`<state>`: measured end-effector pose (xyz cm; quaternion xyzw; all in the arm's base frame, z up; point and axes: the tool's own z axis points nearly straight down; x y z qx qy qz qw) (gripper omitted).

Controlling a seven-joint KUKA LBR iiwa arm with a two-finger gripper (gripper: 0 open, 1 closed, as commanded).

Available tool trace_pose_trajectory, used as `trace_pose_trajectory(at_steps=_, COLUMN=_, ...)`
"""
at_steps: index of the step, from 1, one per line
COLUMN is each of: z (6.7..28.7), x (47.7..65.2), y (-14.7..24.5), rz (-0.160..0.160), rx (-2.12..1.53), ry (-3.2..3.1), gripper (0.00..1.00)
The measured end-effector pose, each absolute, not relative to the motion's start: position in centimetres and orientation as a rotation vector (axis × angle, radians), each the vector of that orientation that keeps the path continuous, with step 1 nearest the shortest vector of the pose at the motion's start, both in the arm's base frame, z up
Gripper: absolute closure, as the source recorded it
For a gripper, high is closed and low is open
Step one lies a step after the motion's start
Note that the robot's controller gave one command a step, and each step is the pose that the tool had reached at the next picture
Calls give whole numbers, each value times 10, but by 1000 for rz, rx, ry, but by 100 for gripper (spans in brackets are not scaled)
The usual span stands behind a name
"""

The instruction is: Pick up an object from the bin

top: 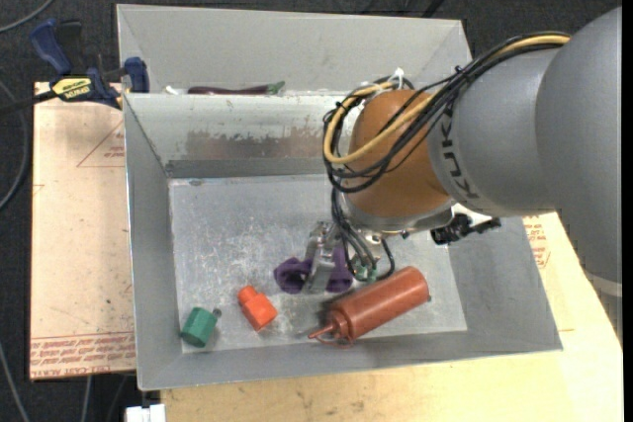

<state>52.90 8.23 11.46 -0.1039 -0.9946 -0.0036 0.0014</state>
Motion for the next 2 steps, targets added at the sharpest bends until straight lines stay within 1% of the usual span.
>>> trace_pose_trajectory(at_steps=2, z=132, x=529, y=83, rz=-11, rx=-326, ry=-3121, gripper=100)
